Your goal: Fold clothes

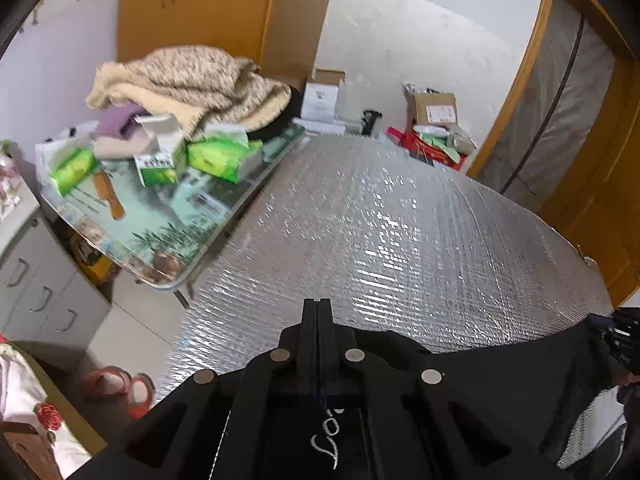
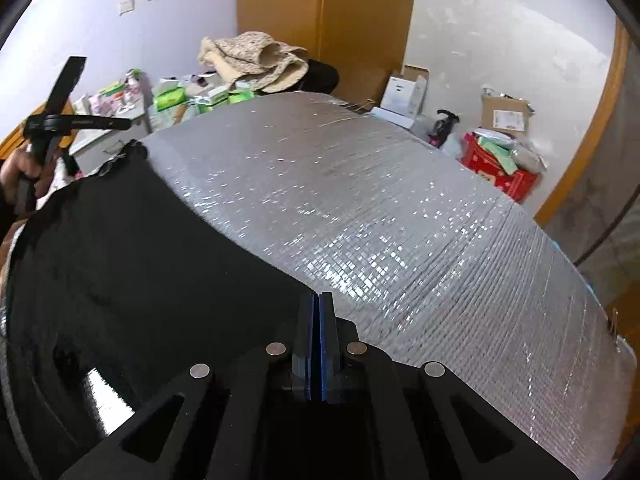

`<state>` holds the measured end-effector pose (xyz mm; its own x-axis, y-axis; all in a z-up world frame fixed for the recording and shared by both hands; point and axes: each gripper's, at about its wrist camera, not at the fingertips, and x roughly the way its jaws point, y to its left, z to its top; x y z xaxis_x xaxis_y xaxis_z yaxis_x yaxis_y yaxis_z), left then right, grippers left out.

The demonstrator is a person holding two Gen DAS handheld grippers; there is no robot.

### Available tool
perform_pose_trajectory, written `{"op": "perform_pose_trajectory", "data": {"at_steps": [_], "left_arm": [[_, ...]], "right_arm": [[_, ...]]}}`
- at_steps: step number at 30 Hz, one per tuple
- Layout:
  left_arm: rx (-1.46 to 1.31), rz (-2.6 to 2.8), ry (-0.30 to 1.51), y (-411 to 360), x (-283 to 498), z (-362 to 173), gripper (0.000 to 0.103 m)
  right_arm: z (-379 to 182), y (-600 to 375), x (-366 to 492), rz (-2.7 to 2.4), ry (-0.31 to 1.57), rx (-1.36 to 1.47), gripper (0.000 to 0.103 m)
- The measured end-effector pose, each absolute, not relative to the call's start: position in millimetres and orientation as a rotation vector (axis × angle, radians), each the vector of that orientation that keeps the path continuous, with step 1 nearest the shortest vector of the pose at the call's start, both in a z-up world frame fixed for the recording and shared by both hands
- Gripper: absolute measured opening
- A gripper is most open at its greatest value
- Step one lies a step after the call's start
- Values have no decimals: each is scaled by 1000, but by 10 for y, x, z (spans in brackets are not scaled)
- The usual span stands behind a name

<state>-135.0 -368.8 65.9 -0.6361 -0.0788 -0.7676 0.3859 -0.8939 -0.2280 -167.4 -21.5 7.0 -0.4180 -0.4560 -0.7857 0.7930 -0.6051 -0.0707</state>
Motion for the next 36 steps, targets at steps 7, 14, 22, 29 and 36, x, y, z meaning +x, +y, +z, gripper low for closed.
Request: {"op": "perform_pose_trajectory", "data": {"at_steps": [7,14,22,29,36], "left_arm": [[1221,-2570,679,-3748,-1282,497,6],[1231,-2604,662,-3722,-1242,542,22],[1320,-2613,573,-3535,-1376,434,22],[1340,-2597,493,-3507,-1411,411,22],[1259,-2567,344,-3338,-1407,472,5]], "right_arm": [[-185,-233,-1992,-2097,541,1110,10],[1,-161,-1770,-2059,543,995,27],[-26,-723,-1546,-1938,662,886,27],[-281,-1185,-1620,-1843,736,952,28],[-219,-1172,-1615,-1864,718,948,3]]}}
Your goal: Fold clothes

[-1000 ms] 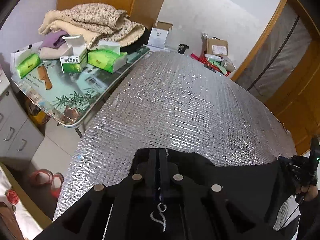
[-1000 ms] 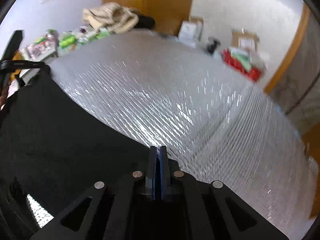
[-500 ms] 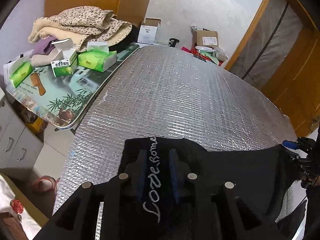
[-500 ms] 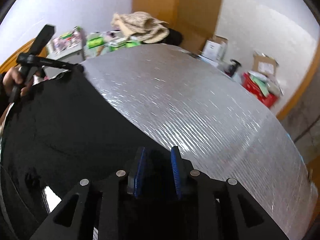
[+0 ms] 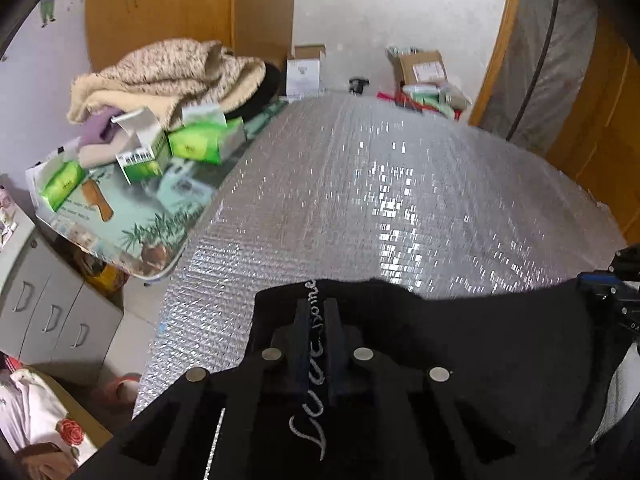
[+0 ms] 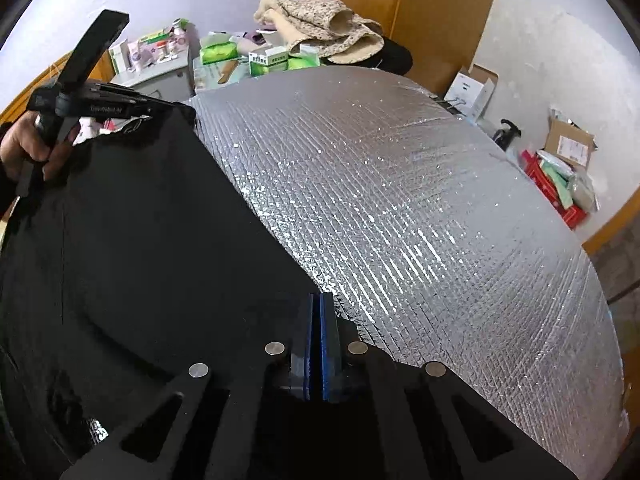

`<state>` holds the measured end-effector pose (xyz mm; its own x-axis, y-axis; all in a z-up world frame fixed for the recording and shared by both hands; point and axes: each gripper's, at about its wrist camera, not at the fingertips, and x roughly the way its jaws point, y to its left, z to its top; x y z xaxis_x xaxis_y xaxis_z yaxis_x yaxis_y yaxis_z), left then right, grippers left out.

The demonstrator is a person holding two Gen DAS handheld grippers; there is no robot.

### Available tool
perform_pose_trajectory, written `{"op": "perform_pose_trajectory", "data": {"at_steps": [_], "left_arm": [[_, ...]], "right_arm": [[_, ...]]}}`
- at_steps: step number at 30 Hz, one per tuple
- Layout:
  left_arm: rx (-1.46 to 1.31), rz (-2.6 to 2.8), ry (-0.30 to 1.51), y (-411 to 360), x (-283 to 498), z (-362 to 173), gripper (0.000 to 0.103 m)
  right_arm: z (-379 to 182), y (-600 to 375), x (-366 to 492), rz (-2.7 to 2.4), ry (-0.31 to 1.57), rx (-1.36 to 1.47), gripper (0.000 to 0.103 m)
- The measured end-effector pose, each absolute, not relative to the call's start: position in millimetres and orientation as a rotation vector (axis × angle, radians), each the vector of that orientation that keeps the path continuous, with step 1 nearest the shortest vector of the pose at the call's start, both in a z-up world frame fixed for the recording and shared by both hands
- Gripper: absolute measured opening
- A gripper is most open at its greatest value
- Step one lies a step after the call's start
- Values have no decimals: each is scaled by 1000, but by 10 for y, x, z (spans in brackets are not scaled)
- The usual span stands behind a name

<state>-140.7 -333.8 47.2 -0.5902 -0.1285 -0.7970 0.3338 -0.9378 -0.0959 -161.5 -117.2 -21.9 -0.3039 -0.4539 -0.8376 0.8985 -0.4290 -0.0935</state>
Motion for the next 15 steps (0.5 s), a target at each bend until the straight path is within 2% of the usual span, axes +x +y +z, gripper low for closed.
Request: {"op": "perform_pose_trajectory", "data": {"at_steps": [5,9,12,14,15], "left_arm": [[1135,-2539,439,-3502,-1377,607,5],[1116,-2493,565,-3697,-1454,519,5],[1196,-2470,675,-3789,-1497,354,6],[1207,-2474,715,-3819,-1471,336,6],[1194,-2485,720,-3819,-1432,371,7]], "right_arm": [[-100,-1174,-1737,-1960,664,915,3],[-158,-1254,-1854,-2005,656,951,5],[-252,-1281,-1946,-2007,640,1025,9],[-188,-1207,-1969,-2030,586,1022,21],[-117,-1135,-1951,-2044,555,1005,23]]}}
